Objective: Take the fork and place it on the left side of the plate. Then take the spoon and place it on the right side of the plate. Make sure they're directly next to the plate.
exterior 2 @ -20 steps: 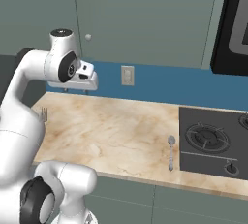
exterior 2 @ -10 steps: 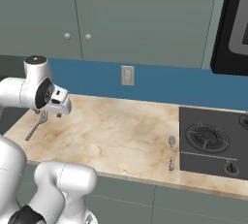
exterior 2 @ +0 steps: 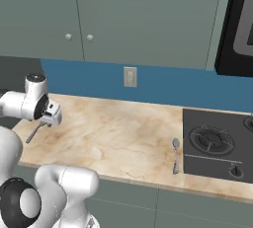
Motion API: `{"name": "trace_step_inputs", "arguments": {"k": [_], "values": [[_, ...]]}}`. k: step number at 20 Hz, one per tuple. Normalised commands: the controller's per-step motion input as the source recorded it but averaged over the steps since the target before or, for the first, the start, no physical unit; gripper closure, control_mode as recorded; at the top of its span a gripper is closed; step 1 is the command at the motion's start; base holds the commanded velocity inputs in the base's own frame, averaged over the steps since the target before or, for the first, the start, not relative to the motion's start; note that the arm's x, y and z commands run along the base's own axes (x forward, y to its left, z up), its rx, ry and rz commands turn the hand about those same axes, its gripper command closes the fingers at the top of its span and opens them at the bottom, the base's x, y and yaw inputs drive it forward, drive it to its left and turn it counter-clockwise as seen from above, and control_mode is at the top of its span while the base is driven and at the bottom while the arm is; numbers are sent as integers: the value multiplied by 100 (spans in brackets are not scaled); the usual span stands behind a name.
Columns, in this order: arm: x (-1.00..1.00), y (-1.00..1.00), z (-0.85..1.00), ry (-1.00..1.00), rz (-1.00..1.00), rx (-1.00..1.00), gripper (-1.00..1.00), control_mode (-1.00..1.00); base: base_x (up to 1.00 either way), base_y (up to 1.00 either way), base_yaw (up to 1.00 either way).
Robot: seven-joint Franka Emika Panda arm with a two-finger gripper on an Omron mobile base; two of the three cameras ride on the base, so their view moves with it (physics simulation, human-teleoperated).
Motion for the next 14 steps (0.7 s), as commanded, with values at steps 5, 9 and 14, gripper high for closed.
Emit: {"name": "trace_step_inputs", "arguments": {"k": [5,9,14], "values": [[98,99,-27,18,0,2,-100,-100,0,0,0],[28,95,-19,10,0,0,-100,-100,0,0,0],[7,44,-22,3,0,-1,-100,-100,0,0,0]]}}
